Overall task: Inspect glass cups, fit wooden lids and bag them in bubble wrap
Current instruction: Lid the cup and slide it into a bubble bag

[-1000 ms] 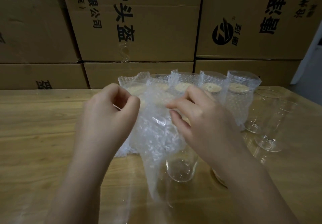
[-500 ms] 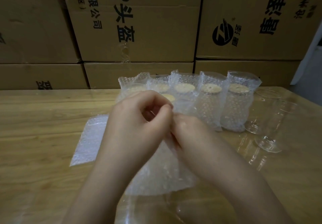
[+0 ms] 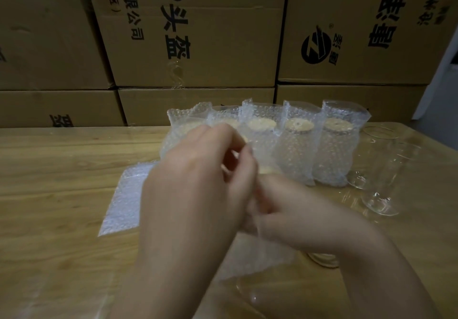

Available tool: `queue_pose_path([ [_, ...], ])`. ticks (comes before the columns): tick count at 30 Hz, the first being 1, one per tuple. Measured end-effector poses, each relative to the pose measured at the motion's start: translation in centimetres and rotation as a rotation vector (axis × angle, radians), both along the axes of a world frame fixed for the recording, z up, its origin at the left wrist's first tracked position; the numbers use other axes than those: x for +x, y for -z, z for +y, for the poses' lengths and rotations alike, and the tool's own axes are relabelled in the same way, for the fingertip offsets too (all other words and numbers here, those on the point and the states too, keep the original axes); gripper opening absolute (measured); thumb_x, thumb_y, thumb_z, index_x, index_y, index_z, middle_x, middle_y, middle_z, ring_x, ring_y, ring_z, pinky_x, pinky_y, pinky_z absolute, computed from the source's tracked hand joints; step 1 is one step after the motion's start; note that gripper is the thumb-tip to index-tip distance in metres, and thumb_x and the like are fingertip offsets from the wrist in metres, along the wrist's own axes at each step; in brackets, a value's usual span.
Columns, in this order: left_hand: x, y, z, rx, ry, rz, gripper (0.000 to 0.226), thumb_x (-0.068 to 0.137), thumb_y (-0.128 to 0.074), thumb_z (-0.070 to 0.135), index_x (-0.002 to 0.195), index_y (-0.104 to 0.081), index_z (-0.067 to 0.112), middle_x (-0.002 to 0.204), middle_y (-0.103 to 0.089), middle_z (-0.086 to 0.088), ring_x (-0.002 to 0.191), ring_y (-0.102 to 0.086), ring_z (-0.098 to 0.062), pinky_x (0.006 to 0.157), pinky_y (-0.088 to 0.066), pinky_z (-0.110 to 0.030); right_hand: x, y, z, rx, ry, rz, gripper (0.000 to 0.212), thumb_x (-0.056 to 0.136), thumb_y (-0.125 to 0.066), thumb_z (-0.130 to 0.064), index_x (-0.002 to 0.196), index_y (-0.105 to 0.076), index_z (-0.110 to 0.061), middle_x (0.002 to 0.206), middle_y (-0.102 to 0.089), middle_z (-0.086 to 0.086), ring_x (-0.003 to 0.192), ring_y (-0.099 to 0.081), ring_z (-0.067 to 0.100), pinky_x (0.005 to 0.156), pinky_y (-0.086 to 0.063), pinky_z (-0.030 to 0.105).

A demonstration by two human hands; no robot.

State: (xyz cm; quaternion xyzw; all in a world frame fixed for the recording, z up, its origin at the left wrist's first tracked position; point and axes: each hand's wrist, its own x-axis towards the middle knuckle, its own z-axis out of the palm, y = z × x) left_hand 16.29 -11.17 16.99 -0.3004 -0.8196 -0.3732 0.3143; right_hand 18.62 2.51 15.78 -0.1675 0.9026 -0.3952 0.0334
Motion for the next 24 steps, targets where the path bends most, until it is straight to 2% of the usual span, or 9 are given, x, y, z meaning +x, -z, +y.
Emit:
queue_pose_path([
  [2, -0.8, -0.2, -0.8, -0.054, -0.100, -0.075, 0.020, 0.089, -0.053, 0.039, 0.075, -0.062, 0.027, 0.064, -0.057, 0.014, 0.062, -0.056, -0.006, 0.053, -0.048, -0.034, 0.5, -0.6, 0.9, -0.121, -0.023, 0.058, 0.022, 0.091, -0.058, -0.027, 0.113, -0.063, -0.028, 0.104, -0.069, -0.014, 0.097, -0.064, 0.000, 0.083, -0.053, 0.024],
  [5, -2.1, -0.4, -2.1, -0.123, -0.242, -0.178, 0.019, 0.084, -0.054, 0.042, 0.071, -0.057, 0.029, 0.058, -0.055, 0.015, 0.059, -0.054, -0.008, 0.050, -0.042, -0.027, 1.4, -1.6, 2.4, -0.298, 0.089, 0.289, 0.019, 0.091, -0.056, -0.029, 0.107, -0.065, -0.031, 0.099, -0.072, -0.016, 0.094, -0.068, 0.001, 0.080, -0.054, 0.017],
  [7, -2.8, -0.4, -2.8, -0.140, -0.274, -0.203, 0.020, 0.086, -0.056, 0.041, 0.068, -0.056, 0.031, 0.055, -0.054, 0.014, 0.055, -0.052, -0.007, 0.048, -0.033, -0.024, 1.1, -1.3, 3.6, -0.299, 0.222, 0.407, 0.015, 0.089, -0.054, -0.033, 0.098, -0.066, -0.030, 0.095, -0.071, -0.017, 0.091, -0.067, 0.000, 0.077, -0.054, 0.016],
  [8, -3.1, -0.4, -3.0, -0.133, -0.261, -0.223, 0.021, 0.086, -0.058, 0.040, 0.067, -0.056, 0.032, 0.053, -0.055, 0.012, 0.054, -0.052, -0.007, 0.048, -0.033, -0.024, 0.7, -1.0, 4.0, -0.218, 0.283, 0.409, 0.016, 0.087, -0.053, -0.038, 0.096, -0.065, -0.033, 0.095, -0.069, -0.020, 0.091, -0.065, -0.002, 0.078, -0.054, 0.019],
  [11, -3.8, -0.1, -3.0, -0.105, -0.174, -0.318, 0.020, 0.087, -0.060, 0.035, 0.067, -0.059, 0.031, 0.053, -0.062, 0.012, 0.049, -0.059, -0.006, 0.050, -0.039, -0.026, -0.8, 0.4, 4.3, 0.173, 0.331, 0.166, 0.032, 0.072, -0.050, -0.061, 0.098, -0.055, -0.043, 0.107, -0.054, -0.029, 0.099, -0.054, -0.008, 0.086, -0.049, 0.026],
  [13, -4.1, 0.1, -2.7, -0.082, -0.130, -0.359, 0.019, 0.089, -0.060, 0.032, 0.069, -0.061, 0.029, 0.060, -0.062, 0.025, 0.051, -0.060, 0.002, 0.054, -0.047, -0.028, -1.7, 1.5, 4.2, 0.281, 0.310, 0.039, 0.038, 0.067, -0.051, -0.065, 0.099, -0.049, -0.044, 0.109, -0.044, -0.030, 0.091, -0.048, -0.012, 0.078, -0.046, 0.024],
  [17, -4.5, 0.4, -2.3, 0.001, -0.064, -0.375, 0.016, 0.089, -0.061, 0.029, 0.073, -0.063, 0.025, 0.061, -0.063, 0.022, 0.050, -0.060, 0.002, 0.059, -0.053, -0.034, -2.7, 2.5, 3.7, 0.267, 0.343, 0.049, 0.041, 0.071, -0.068, -0.059, 0.095, -0.040, -0.041, 0.099, -0.045, -0.028, 0.080, -0.048, -0.013, 0.061, -0.038, 0.021],
  [21, -4.9, 0.7, -2.5, 0.092, -0.103, -0.323, 0.017, 0.089, -0.063, 0.025, 0.071, -0.062, 0.026, 0.057, -0.063, 0.010, 0.049, -0.060, -0.003, 0.058, -0.052, -0.035, -2.7, 2.6, 4.0, 0.262, 0.365, 0.010, 0.055, 0.064, -0.074, -0.062, 0.096, -0.034, -0.041, 0.096, -0.050, -0.024, 0.084, -0.054, -0.001, 0.067, -0.048, 0.029],
  [24, -5.1, 0.8, -2.6, 0.134, -0.175, -0.234, 0.014, 0.089, -0.063, 0.023, 0.075, -0.063, 0.023, 0.057, -0.059, 0.004, 0.058, -0.061, -0.015, 0.061, -0.053, -0.045, -2.4, 2.3, 4.4, 0.294, 0.340, 0.008, 0.053, 0.066, -0.077, -0.056, 0.094, -0.035, -0.041, 0.092, -0.046, -0.026, 0.080, -0.049, -0.010, 0.063, -0.042, 0.025],
])
